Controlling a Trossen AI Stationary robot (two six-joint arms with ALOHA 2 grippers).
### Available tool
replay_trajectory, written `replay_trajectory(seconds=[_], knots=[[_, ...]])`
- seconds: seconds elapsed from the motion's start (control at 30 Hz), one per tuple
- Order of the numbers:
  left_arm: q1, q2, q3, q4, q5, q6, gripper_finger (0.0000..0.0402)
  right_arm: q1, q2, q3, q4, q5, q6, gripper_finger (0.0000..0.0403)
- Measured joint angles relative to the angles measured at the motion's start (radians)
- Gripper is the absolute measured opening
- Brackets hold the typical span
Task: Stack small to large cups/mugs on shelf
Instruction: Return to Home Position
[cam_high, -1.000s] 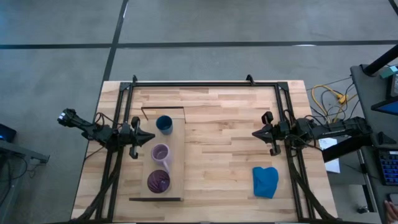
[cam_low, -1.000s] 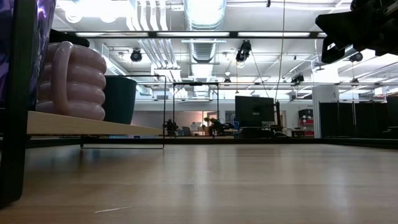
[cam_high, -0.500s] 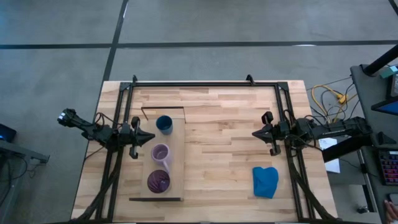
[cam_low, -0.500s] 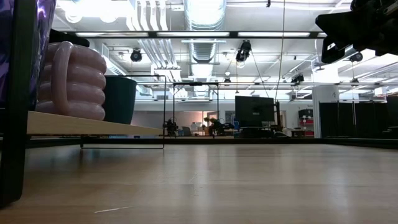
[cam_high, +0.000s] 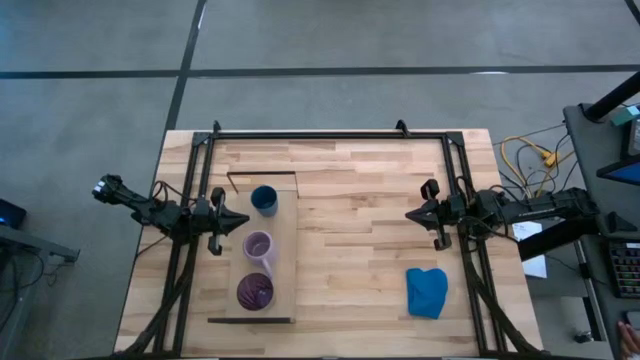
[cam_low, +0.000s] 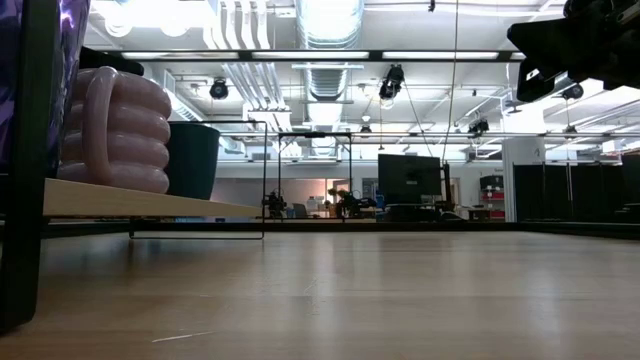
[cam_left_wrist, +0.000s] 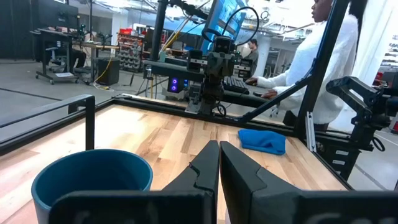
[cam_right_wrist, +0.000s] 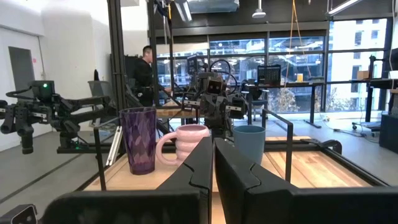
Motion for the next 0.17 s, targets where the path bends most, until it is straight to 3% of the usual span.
replay_trajectory(seconds=[0.17], knots=[[0.0,0.001,0.0,0.0,0.0,0.0,0.0,0.0,0.0,0.0,0.0,0.0,0.0,0.0009]])
